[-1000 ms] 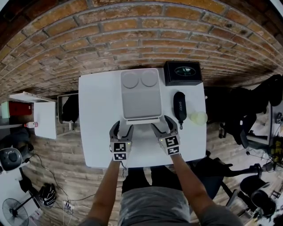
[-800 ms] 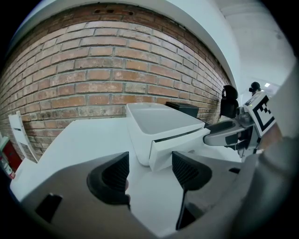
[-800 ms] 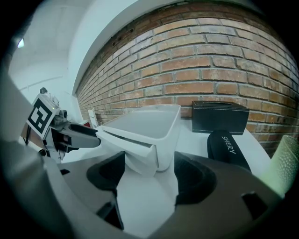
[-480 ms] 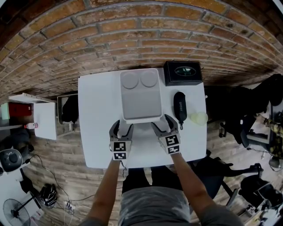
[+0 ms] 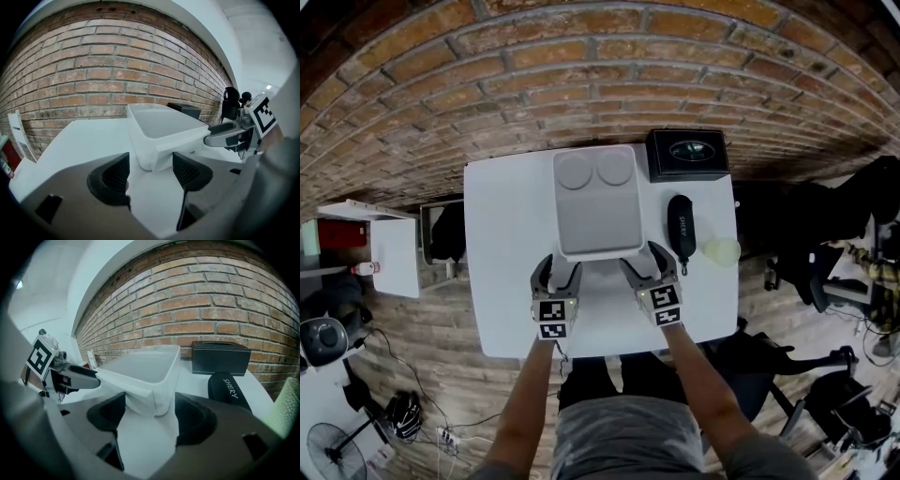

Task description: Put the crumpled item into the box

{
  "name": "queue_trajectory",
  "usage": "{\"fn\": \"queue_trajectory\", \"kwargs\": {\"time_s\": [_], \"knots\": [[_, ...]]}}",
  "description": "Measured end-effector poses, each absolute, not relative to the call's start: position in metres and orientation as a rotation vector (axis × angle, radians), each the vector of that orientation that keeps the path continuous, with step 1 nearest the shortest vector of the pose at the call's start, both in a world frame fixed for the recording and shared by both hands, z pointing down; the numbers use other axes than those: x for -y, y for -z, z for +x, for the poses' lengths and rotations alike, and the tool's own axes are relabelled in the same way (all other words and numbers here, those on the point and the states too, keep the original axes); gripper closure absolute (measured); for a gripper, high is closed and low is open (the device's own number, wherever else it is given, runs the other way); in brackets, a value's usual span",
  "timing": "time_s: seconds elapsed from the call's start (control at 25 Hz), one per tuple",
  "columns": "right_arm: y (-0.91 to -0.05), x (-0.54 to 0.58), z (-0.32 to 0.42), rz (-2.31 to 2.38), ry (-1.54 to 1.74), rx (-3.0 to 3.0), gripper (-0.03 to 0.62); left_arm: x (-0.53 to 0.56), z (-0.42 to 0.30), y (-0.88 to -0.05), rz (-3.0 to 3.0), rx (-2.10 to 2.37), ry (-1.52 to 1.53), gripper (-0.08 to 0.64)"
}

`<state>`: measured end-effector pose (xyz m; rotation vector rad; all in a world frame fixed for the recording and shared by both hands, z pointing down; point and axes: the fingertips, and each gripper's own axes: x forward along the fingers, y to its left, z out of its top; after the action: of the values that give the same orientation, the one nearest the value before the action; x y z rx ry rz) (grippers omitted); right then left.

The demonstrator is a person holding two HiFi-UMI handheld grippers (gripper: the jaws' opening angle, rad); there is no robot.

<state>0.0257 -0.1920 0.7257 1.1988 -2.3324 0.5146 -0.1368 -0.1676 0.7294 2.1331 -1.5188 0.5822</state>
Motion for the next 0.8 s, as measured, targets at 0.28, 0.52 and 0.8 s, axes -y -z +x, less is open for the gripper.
{"fn": "queue_trajectory", "kwargs": {"time_s": [0.28, 0.52, 0.8], "knots": [[-0.7257, 0.1944, 0.0249, 1.194, -0.512, 2.335, 0.253, 0.1696, -0.1381, -0.7295, 2.121, 1.520, -0.573, 0.284], [-0.7264, 0.1954, 0.0258, 1.191, -0.518, 2.340, 0.253, 0.1699, -0.1381, -0.7307, 2.097, 1.525, -0.554, 0.284], [-0.7274, 0.1965, 0.0249, 1.186, -0.533, 2.346, 0.253, 0.1710, -0.1397, -0.7305, 2.103, 1.525, -0.561, 0.284]]}}
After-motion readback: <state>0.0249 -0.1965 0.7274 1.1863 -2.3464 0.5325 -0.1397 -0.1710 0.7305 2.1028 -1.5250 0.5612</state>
